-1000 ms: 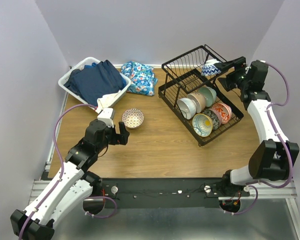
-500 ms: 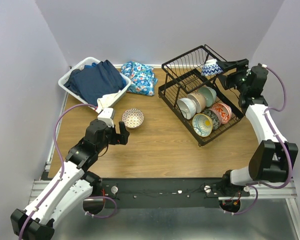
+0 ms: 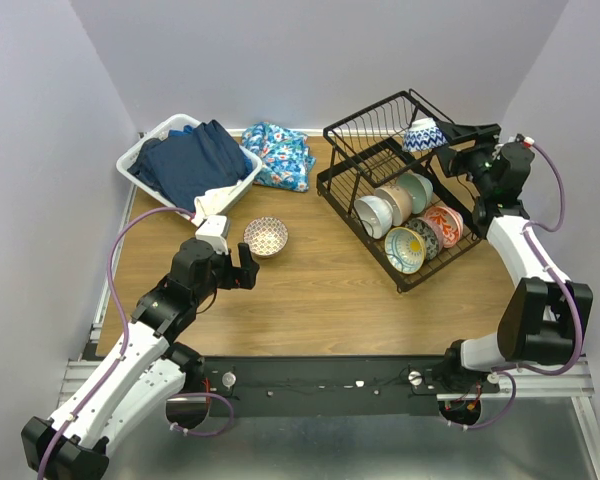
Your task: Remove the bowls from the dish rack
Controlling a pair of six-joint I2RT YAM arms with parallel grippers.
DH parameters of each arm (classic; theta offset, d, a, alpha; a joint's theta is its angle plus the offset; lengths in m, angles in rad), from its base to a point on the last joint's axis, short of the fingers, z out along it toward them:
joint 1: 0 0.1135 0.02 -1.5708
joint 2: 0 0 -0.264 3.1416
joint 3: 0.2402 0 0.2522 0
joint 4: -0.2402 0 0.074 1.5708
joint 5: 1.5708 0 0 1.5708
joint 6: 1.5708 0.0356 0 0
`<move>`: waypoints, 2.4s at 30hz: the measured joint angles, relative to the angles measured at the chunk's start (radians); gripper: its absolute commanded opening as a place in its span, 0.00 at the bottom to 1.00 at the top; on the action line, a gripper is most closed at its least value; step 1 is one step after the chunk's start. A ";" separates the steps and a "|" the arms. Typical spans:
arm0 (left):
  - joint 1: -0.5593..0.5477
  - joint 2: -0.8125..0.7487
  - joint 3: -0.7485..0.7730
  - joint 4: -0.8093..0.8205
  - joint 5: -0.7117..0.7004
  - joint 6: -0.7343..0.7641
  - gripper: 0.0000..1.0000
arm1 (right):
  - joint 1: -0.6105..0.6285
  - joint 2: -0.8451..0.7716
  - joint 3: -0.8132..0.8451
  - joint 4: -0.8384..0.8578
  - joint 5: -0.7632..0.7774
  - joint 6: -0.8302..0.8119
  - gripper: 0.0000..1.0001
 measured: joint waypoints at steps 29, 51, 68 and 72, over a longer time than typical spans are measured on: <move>0.000 0.011 0.000 0.000 -0.008 0.000 0.99 | 0.000 0.074 -0.066 0.236 0.027 0.127 0.54; 0.000 0.016 0.000 0.000 -0.027 -0.004 0.99 | 0.004 0.166 -0.048 0.384 0.009 0.192 0.17; 0.000 0.010 0.000 0.000 -0.045 -0.007 0.99 | 0.013 0.301 0.056 0.504 -0.036 0.230 0.01; 0.000 0.010 0.000 0.000 -0.050 -0.008 0.99 | 0.020 0.336 0.090 0.515 -0.055 0.233 0.01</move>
